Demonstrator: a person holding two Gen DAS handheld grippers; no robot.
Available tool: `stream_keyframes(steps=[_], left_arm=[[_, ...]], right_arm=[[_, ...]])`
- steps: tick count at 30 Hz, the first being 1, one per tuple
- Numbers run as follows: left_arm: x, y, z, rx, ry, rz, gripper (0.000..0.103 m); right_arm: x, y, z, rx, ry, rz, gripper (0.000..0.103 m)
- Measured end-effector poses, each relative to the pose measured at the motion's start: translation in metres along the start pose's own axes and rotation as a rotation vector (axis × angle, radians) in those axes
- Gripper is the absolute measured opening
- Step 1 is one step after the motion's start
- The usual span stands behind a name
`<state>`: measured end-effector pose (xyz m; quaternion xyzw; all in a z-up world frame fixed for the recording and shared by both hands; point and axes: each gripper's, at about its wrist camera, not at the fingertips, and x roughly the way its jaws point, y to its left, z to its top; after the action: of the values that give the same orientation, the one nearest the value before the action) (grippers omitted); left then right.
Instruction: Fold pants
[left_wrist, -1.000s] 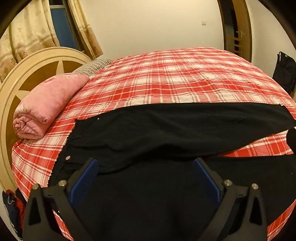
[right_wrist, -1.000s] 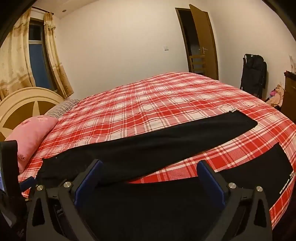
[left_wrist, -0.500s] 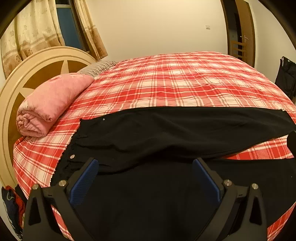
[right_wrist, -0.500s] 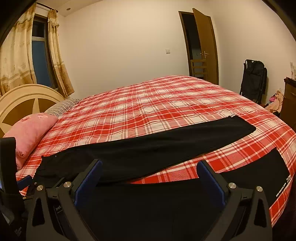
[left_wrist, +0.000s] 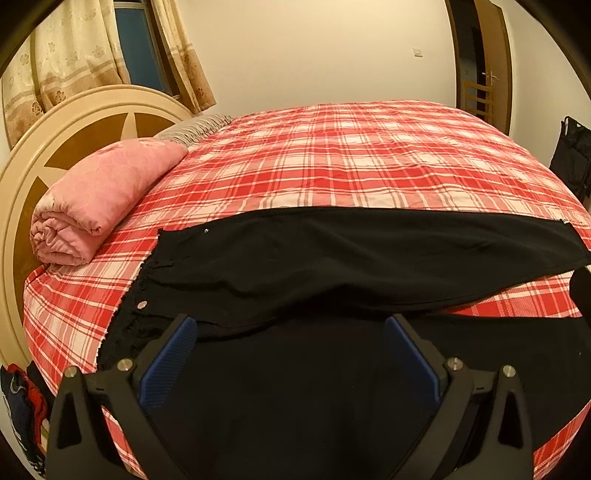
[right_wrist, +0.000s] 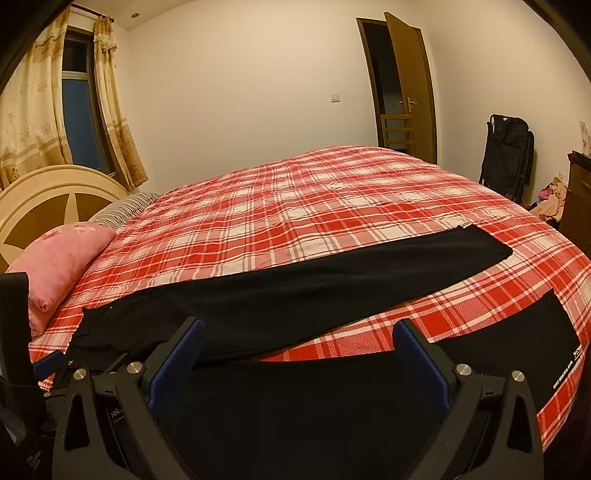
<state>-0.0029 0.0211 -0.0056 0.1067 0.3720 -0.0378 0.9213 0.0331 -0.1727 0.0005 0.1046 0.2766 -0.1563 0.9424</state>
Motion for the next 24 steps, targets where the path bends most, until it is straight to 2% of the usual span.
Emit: stream_keyframes(steps=[24], left_arm=[[-0.0021, 0.0015, 0.0007, -0.008, 0.005, 0.002, 0.103]], right_arm=[[0.0006, 0.0005, -0.0009, 0.006, 0.009, 0.004, 0.102]])
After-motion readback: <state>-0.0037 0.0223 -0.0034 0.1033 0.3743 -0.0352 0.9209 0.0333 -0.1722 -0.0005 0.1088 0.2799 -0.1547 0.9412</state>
